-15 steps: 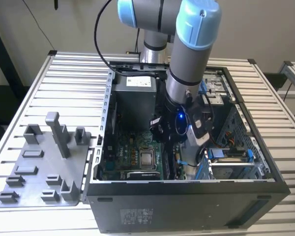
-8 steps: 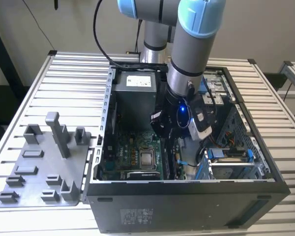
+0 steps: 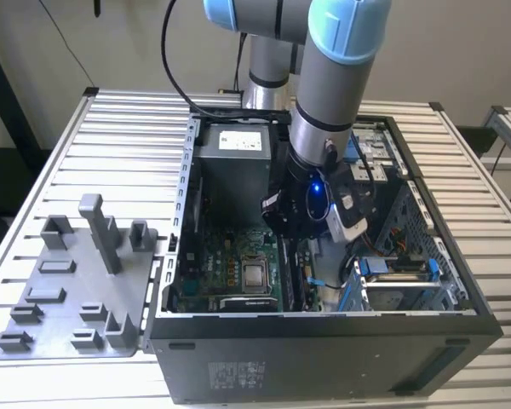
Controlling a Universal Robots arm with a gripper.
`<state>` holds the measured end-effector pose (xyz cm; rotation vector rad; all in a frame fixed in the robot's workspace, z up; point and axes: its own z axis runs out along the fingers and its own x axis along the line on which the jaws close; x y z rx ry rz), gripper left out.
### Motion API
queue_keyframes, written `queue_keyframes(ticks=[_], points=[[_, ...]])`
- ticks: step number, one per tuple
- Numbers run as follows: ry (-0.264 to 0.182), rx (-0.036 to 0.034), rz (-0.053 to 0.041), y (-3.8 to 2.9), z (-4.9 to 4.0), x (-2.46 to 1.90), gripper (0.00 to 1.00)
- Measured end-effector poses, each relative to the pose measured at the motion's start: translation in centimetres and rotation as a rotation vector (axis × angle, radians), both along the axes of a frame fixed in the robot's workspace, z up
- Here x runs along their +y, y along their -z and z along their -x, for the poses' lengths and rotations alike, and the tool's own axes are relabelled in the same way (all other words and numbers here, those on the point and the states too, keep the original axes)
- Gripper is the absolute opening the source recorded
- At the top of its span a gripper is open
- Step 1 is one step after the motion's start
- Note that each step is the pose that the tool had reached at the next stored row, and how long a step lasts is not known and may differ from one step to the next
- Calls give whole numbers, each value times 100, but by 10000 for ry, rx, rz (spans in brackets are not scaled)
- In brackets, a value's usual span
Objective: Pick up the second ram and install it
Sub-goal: 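Insert the second ram into the second slot, then press down the second ram until it locks into place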
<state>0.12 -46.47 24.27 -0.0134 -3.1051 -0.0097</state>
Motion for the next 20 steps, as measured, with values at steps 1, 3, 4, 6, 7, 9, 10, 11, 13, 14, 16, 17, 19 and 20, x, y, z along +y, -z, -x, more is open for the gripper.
queue_keyframes(ticks=[1,3,4,6,7,9,10,11,13,14,16,17,19,20], points=[[0,0,0,-7,0,0,11],[-1,0,0,-17,0,0,11],[-1,0,0,-18,0,0,11],[-1,-2,1,-19,0,0,11],[-1,-3,0,-19,0,0,11],[-1,-6,-1,-19,-1,0,11],[-2,-8,0,-19,-1,0,11],[0,-9,0,-19,0,0,11],[-8,-11,0,-19,0,0,11],[-53,-11,0,-19,0,0,11],[-335,-11,1,-20,0,0,11],[-515,-12,1,-20,0,0,11],[-880,-12,1,-19,0,0,11],[-1058,-14,0,-19,0,0,11]])
